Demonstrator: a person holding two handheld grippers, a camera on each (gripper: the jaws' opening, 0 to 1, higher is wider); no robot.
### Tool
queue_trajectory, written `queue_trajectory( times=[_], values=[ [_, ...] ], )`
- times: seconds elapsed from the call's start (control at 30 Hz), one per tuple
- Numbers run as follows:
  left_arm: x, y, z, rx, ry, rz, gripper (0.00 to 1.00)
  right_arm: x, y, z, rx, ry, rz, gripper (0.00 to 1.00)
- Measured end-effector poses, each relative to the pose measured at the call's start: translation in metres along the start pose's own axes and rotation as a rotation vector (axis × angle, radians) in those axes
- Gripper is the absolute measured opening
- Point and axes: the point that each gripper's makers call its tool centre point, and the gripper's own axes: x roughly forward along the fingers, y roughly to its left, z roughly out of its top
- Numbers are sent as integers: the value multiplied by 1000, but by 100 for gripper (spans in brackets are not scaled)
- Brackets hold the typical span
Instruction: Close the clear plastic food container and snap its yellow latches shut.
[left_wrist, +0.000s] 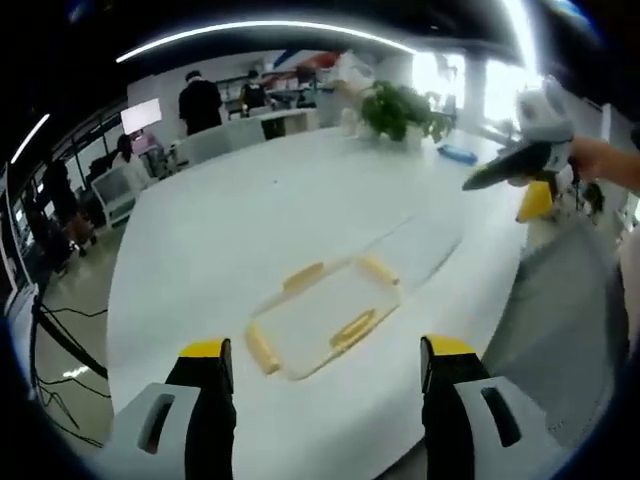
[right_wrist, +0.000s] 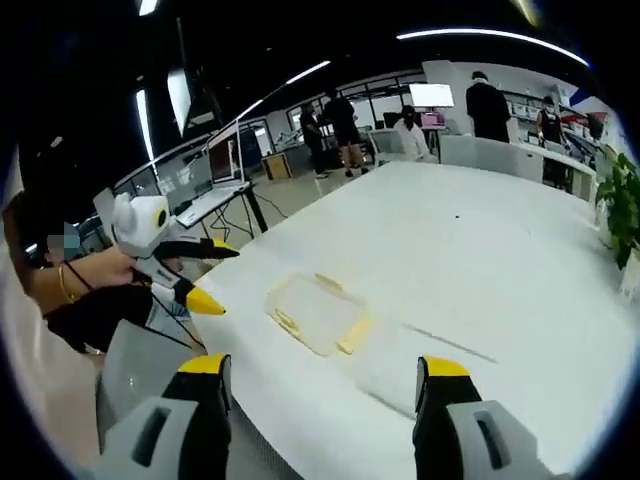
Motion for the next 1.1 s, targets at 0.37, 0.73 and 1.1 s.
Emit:
queue_trajectory(
  times=[0.37, 0.73, 1.1],
  values=[
    [14, 13, -2, 67, 41, -40, 75, 25, -4, 7, -134, 86, 64, 75],
    [29, 17, -9, 163, 109, -114, 73, 55, -5, 4, -226, 168, 153, 74],
    [45, 19, -20, 261, 178, -191, 73, 87, -7, 16, -293, 218, 228, 73]
  ],
)
